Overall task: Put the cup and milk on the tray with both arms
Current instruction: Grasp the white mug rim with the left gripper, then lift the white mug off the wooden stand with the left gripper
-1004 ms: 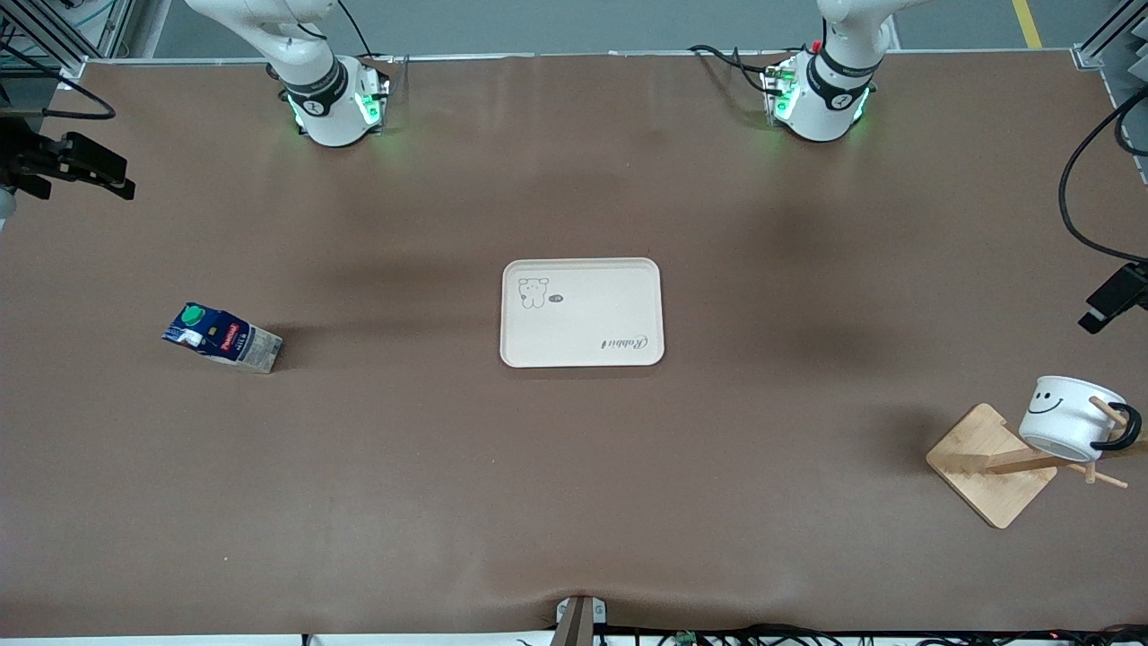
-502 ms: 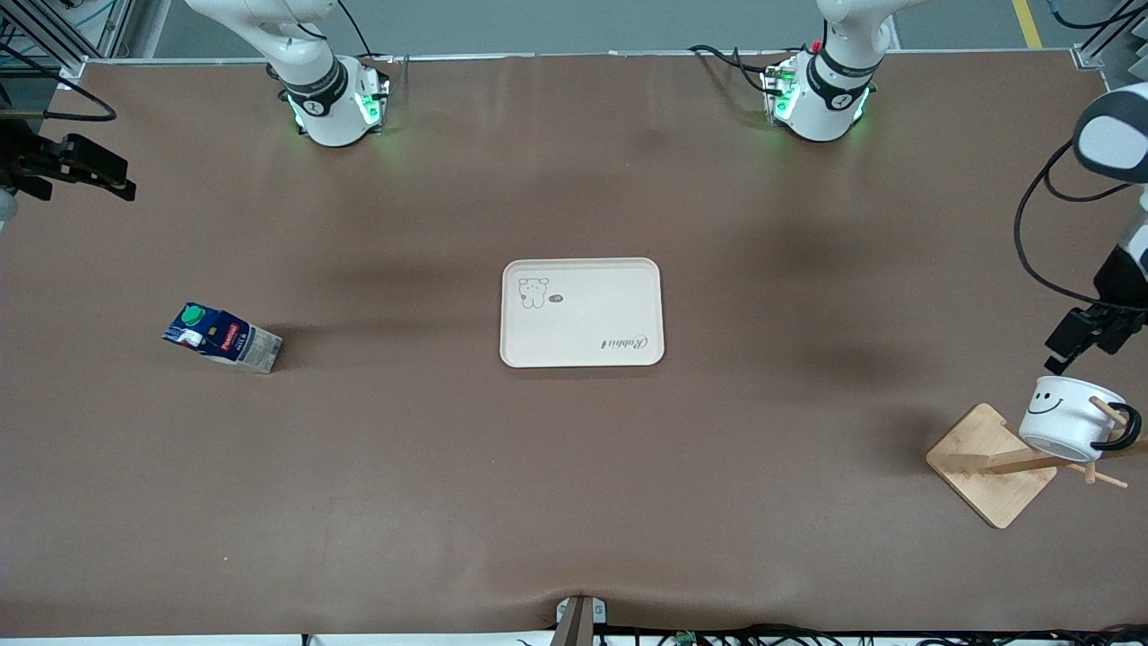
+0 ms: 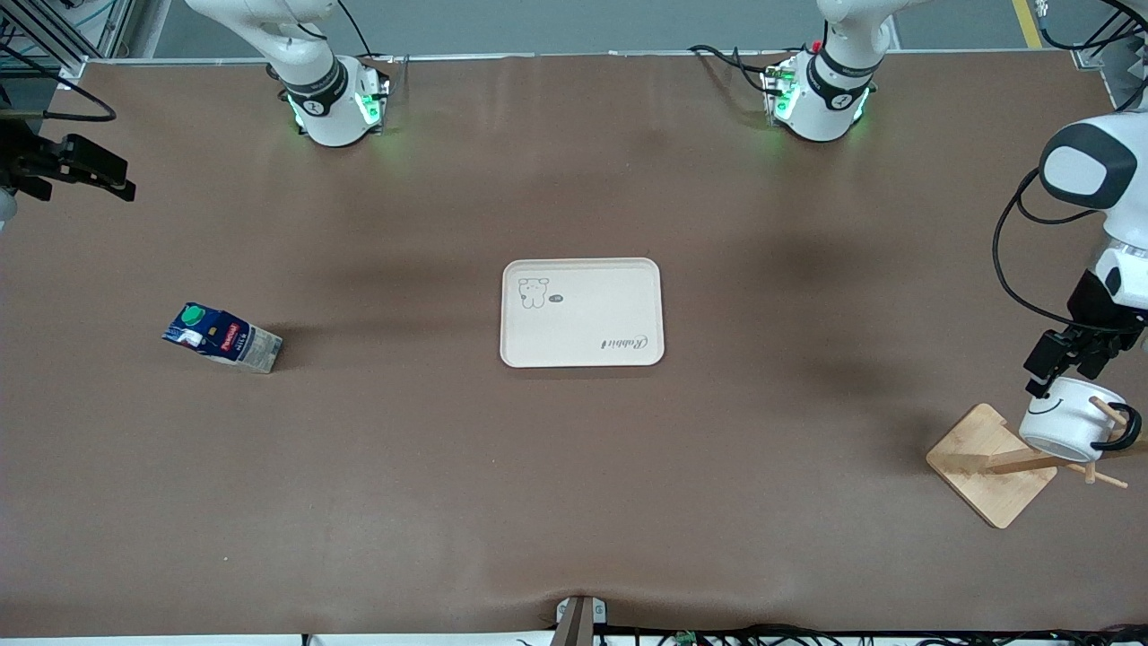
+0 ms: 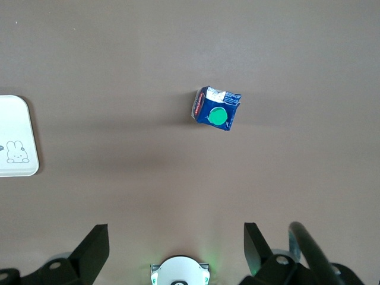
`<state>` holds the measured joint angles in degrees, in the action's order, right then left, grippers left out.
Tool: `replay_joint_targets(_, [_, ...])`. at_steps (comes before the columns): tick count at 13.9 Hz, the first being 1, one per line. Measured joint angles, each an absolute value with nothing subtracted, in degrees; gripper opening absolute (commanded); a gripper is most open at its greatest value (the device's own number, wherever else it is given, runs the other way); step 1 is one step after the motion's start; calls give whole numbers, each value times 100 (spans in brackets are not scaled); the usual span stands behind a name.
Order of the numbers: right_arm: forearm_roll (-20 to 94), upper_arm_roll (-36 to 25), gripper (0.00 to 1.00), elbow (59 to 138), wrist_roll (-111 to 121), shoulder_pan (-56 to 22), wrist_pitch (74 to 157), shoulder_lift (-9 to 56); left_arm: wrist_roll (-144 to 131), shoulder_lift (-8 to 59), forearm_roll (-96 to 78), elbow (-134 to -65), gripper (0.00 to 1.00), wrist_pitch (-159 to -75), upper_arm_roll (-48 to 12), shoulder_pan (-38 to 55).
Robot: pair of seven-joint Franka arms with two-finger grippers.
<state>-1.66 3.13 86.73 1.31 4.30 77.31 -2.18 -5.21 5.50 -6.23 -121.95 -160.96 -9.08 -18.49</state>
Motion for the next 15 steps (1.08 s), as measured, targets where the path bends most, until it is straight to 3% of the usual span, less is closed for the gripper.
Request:
replay_joint_targets(8, [-166,313,100,8672,132,430,7741,-205,-249,784,-623,-12195,59,-16516,-908,-1873])
replay_joint_targets(15, [-166,317,100,8644,133,430,7761,-146,-134,881,-623,-12193,10,-16638,-914,-1871])
